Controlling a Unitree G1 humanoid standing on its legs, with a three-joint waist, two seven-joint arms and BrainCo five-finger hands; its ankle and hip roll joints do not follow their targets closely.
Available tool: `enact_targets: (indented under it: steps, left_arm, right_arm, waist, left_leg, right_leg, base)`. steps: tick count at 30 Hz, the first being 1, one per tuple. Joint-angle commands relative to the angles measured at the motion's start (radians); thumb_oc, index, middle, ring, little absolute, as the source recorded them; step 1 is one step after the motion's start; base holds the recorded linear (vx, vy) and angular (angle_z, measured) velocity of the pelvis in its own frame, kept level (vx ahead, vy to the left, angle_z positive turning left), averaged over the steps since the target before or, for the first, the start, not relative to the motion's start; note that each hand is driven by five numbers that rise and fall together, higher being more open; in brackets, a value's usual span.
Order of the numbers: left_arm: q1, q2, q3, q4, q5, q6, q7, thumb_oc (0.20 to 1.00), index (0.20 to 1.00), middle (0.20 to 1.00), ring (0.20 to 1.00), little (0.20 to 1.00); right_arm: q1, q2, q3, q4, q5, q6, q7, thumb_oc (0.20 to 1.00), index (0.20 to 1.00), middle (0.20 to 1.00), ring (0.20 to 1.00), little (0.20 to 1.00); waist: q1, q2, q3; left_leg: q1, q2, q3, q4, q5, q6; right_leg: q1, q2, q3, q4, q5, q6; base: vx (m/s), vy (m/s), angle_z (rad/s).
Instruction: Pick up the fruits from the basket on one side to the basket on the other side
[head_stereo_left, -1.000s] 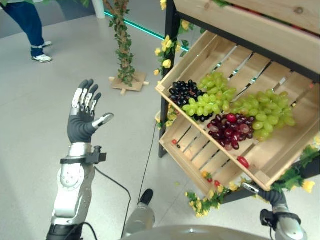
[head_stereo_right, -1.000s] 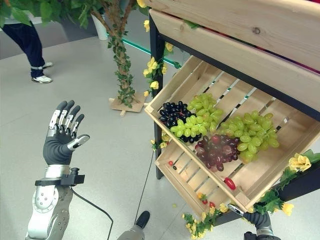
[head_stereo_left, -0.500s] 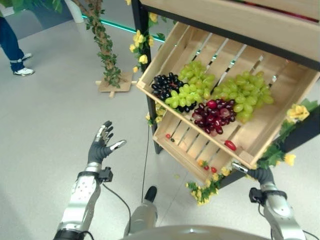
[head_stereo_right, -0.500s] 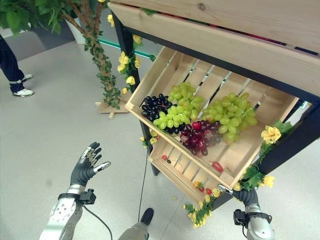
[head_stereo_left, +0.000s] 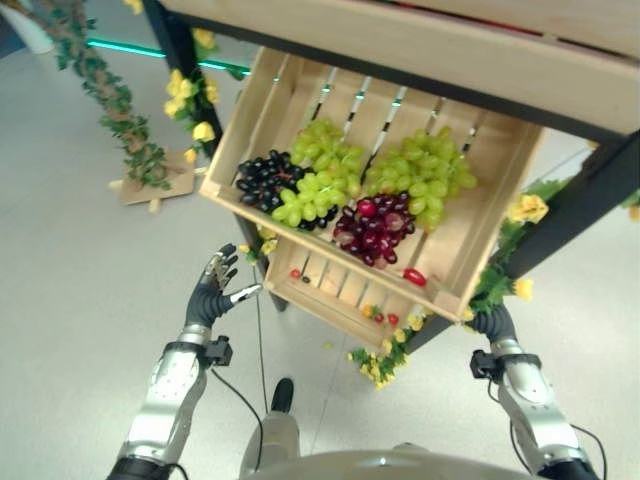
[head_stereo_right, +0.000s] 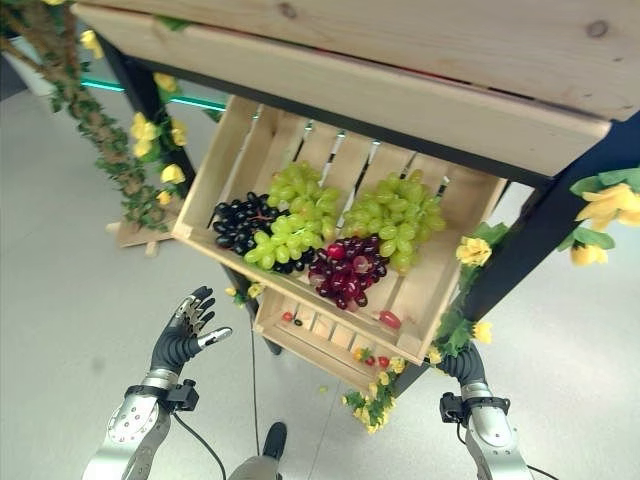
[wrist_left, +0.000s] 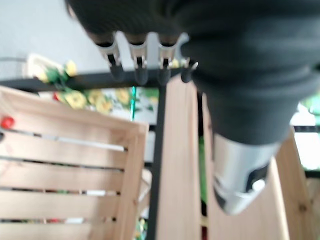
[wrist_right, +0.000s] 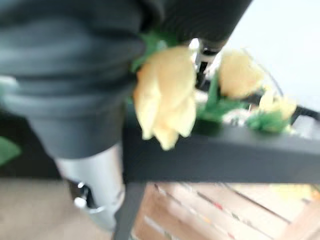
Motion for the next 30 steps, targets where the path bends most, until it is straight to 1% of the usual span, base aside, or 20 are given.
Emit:
enact_targets:
  steps: [1, 6, 9, 10, 11, 12, 13, 15, 16, 17, 18, 20, 21, 22, 23, 24, 25, 26, 28, 30]
  left_arm:
    - [-0.032, 0.028, 0.020, -0.087, 0.026, -0.066, -0.011, 1.000, 1.000, 1.000, 1.000, 1.000]
    - [-0.009, 0.037, 0.062, -0.122, 0.052, -0.084, -0.001, 1.000, 1.000, 1.000, 1.000, 1.000]
    - [-0.007, 0.046, 0.070, -0.130, 0.078, -0.084, 0.005, 1.000, 1.000, 1.000, 1.000, 1.000]
    - [-0.014, 0.047, 0.076, -0.131, 0.095, -0.094, 0.018, 1.000, 1.000, 1.000, 1.000, 1.000]
    - [-0.018, 0.052, 0.081, -0.135, 0.115, -0.099, 0.026, 1.000, 1.000, 1.000, 1.000, 1.000]
    - [-0.020, 0.051, 0.081, -0.134, 0.116, -0.100, 0.027, 1.000, 1.000, 1.000, 1.000, 1.000]
    - [-0.027, 0.064, 0.084, -0.147, 0.138, -0.105, 0.037, 1.000, 1.000, 1.000, 1.000, 1.000]
    - [-0.047, 0.074, 0.081, -0.147, 0.129, -0.111, 0.049, 1.000, 1.000, 1.000, 1.000, 1.000]
    - [-0.056, 0.078, 0.082, -0.149, 0.131, -0.110, 0.055, 1.000, 1.000, 1.000, 1.000, 1.000]
    - [-0.071, 0.081, 0.075, -0.147, 0.143, -0.108, 0.062, 1.000, 1.000, 1.000, 1.000, 1.000]
    - [-0.072, 0.081, 0.075, -0.147, 0.144, -0.108, 0.062, 1.000, 1.000, 1.000, 1.000, 1.000]
    - [-0.078, 0.082, 0.076, -0.144, 0.146, -0.101, 0.065, 1.000, 1.000, 1.000, 1.000, 1.000]
    - [-0.075, 0.079, 0.076, -0.144, 0.146, -0.099, 0.065, 1.000, 1.000, 1.000, 1.000, 1.000]
    - [-0.072, 0.076, 0.077, -0.147, 0.148, -0.097, 0.070, 1.000, 1.000, 1.000, 1.000, 1.000]
    - [-0.076, 0.074, 0.077, -0.148, 0.143, -0.096, 0.079, 1.000, 1.000, 1.000, 1.000, 1.000]
    - [-0.084, 0.066, 0.090, -0.166, 0.125, -0.085, 0.092, 1.000, 1.000, 1.000, 1.000, 1.000]
    - [-0.085, 0.065, 0.091, -0.166, 0.125, -0.084, 0.092, 1.000, 1.000, 1.000, 1.000, 1.000]
    - [-0.086, 0.060, 0.091, -0.170, 0.119, -0.080, 0.089, 1.000, 1.000, 1.000, 1.000, 1.000]
    - [-0.076, 0.041, 0.096, -0.178, 0.113, -0.076, 0.095, 1.000, 1.000, 1.000, 1.000, 1.000]
    - [-0.075, 0.029, 0.080, -0.171, 0.121, -0.075, 0.099, 1.000, 1.000, 1.000, 1.000, 1.000]
  right_arm:
    - [-0.091, -0.026, -0.043, 0.012, 0.012, -0.050, -0.021, 1.000, 1.000, 1.000, 1.000, 1.000]
    - [-0.083, -0.023, -0.034, 0.020, 0.009, -0.047, 0.009, 1.000, 1.000, 1.000, 1.000, 1.000]
    - [-0.064, -0.018, -0.040, 0.017, 0.004, -0.045, 0.023, 1.000, 1.000, 1.000, 1.000, 1.000]
    - [-0.060, -0.008, -0.042, 0.014, 0.000, -0.049, 0.026, 1.000, 1.000, 1.000, 1.000, 1.000]
    - [-0.069, -0.007, -0.040, 0.011, -0.012, -0.051, 0.020, 1.000, 1.000, 1.000, 1.000, 1.000]
    - [-0.069, -0.007, -0.039, 0.010, -0.013, -0.050, 0.019, 1.000, 1.000, 1.000, 1.000, 1.000]
    - [-0.084, -0.003, -0.033, 0.011, -0.017, -0.053, 0.014, 1.000, 1.000, 1.000, 1.000, 1.000]
    - [-0.087, -0.001, -0.021, -0.001, -0.025, -0.054, 0.015, 1.000, 1.000, 1.000, 1.000, 1.000]
    - [-0.090, 0.002, -0.006, -0.010, -0.023, -0.057, 0.017, 1.000, 1.000, 1.000, 1.000, 1.000]
    - [-0.090, 0.001, 0.013, -0.012, -0.023, -0.058, 0.027, 1.000, 1.000, 1.000, 1.000, 1.000]
    - [-0.090, 0.001, 0.013, -0.012, -0.023, -0.058, 0.027, 1.000, 1.000, 1.000, 1.000, 1.000]
    - [-0.080, -0.008, 0.023, -0.032, -0.031, -0.053, 0.035, 1.000, 1.000, 1.000, 1.000, 1.000]
    - [-0.073, -0.010, 0.023, -0.040, -0.032, -0.049, 0.039, 1.000, 1.000, 1.000, 1.000, 1.000]
    - [-0.065, -0.013, 0.022, -0.049, -0.034, -0.046, 0.039, 1.000, 1.000, 1.000, 1.000, 1.000]
    - [-0.073, -0.020, 0.025, -0.049, -0.039, -0.043, 0.036, 1.000, 1.000, 1.000, 1.000, 1.000]
    - [-0.121, -0.041, 0.041, -0.039, -0.046, -0.041, 0.022, 1.000, 1.000, 1.000, 1.000, 1.000]
    - [-0.124, -0.042, 0.042, -0.038, -0.046, -0.042, 0.022, 1.000, 1.000, 1.000, 1.000, 1.000]
    - [-0.131, -0.051, 0.045, -0.038, -0.044, -0.038, 0.017, 1.000, 1.000, 1.000, 1.000, 1.000]
    - [-0.151, -0.075, 0.052, -0.034, -0.041, -0.038, 0.015, 1.000, 1.000, 1.000, 1.000, 1.000]
    - [-0.151, -0.090, 0.044, -0.022, -0.037, -0.042, 0.005, 1.000, 1.000, 1.000, 1.000, 1.000]
  waist:
    - [-0.025, -0.030, -0.028]
    - [-0.040, -0.051, -0.011]
    - [-0.053, -0.065, 0.011]
    - [-0.072, -0.078, 0.030]
    - [-0.076, -0.078, 0.036]
    - [-0.071, -0.079, 0.034]
    - [-0.077, -0.076, 0.043]
    - [-0.065, -0.061, 0.051]
    - [-0.049, -0.049, 0.047]
    - [-0.033, -0.036, 0.025]
    - [-0.032, -0.035, 0.023]
    - [-0.018, -0.040, -0.001]
    - [-0.008, -0.047, -0.012]
    - [0.005, -0.054, -0.019]
    - [0.027, -0.058, -0.017]
    - [0.075, -0.053, 0.003]
    - [0.075, -0.048, 0.002]
    - [0.087, -0.038, 0.012]
    - [0.115, -0.010, 0.053]
    - [0.111, 0.011, 0.094]
  left_leg:
    - [0.075, 0.007, 0.080, 0.056, -0.166, 0.037]
    - [0.103, -0.008, 0.204, 0.107, -0.234, 0.074]
    - [0.101, -0.024, 0.225, 0.126, -0.254, 0.096]
    - [0.095, -0.039, 0.253, 0.119, -0.255, 0.103]
    - [0.090, -0.045, 0.273, 0.113, -0.254, 0.106]
    - [0.089, -0.045, 0.279, 0.111, -0.253, 0.107]
    - [0.078, -0.035, 0.302, 0.108, -0.242, 0.100]
    - [0.048, -0.014, 0.308, 0.107, -0.213, 0.103]
    - [0.030, -0.006, 0.310, 0.101, -0.189, 0.107]
    - [-0.003, 0.003, 0.293, 0.084, -0.156, 0.114]
    - [-0.006, 0.004, 0.293, 0.083, -0.152, 0.113]
    - [-0.052, 0.003, 0.263, 0.091, -0.126, 0.116]
    - [-0.078, 0.008, 0.258, 0.103, -0.116, 0.111]
    - [-0.109, 0.015, 0.246, 0.117, -0.095, 0.102]
    - [-0.147, 0.034, 0.236, 0.132, -0.071, 0.087]
    - [-0.212, 0.087, 0.202, 0.146, 0.007, 0.041]
    - [-0.215, 0.093, 0.200, 0.144, 0.012, 0.040]
    - [-0.219, 0.109, 0.186, 0.138, 0.030, 0.030]
    - [-0.213, 0.160, 0.135, 0.100, 0.111, -0.015]
    - [-0.203, 0.187, 0.100, 0.054, 0.146, -0.052]
  right_leg:
    - [0.007, -0.032, 0.093, -0.195, 0.185, 0.065]
    - [-0.055, -0.065, 0.233, -0.190, 0.234, 0.105]
    - [-0.093, -0.080, 0.271, -0.149, 0.255, 0.123]
    - [-0.127, -0.098, 0.287, -0.163, 0.328, 0.158]
    - [-0.149, -0.109, 0.291, -0.183, 0.367, 0.176]
    - [-0.154, -0.109, 0.297, -0.187, 0.373, 0.177]
    - [-0.186, -0.117, 0.314, -0.190, 0.420, 0.181]
    - [-0.191, -0.103, 0.326, -0.126, 0.357, 0.181]
    - [-0.160, -0.110, 0.300, -0.050, 0.322, 0.172]
    - [-0.098, -0.108, 0.298, 0.053, 0.250, 0.144]
    - [-0.102, -0.107, 0.299, 0.054, 0.252, 0.143]
    - [-0.024, -0.079, 0.362, 0.168, 0.217, 0.137]
    - [0.013, -0.076, 0.369, 0.148, 0.215, 0.130]
    - [0.054, -0.069, 0.373, 0.138, 0.202, 0.124]
    - [0.099, -0.074, 0.334, 0.075, 0.121, 0.110]
    - [0.124, -0.048, 0.256, 0.022, -0.040, 0.073]
    - [0.121, -0.042, 0.257, 0.020, -0.035, 0.071]
    - [0.102, -0.022, 0.252, 0.026, -0.074, 0.060]
    - [0.084, 0.032, 0.222, 0.075, -0.129, 0.033]
    - [0.075, 0.082, 0.194, 0.113, -0.147, -0.001]
  base:
    - [0.00, 0.158, -0.63]
    - [-0.05, 0.164, -0.93]
    - [-0.14, 0.141, -0.60]
    - [-0.24, 0.109, -0.13]
    - [-0.24, 0.109, -0.28]
    - [-0.17, 0.042, -0.72]
    - [-0.16, -0.003, -0.91]
    - [-0.31, 0.034, -0.61]
    - [-0.44, 0.048, -0.20]
    - [-0.33, 0.021, -0.07]
    - [-0.25, -0.060, -0.15]
    - [-0.18, -0.147, -0.08]
    - [-0.24, -0.224, 0.29]
    - [-0.33, -0.271, 0.18]
    - [-0.61, -0.470, 0.26]
    - [-0.52, -0.380, -0.12]
    - [-0.50, -0.336, -0.33]
    - [-0.31, -0.223, -0.50]
    - [-0.43, -0.375, -0.33]
    - [-0.35, -0.418, 0.17]
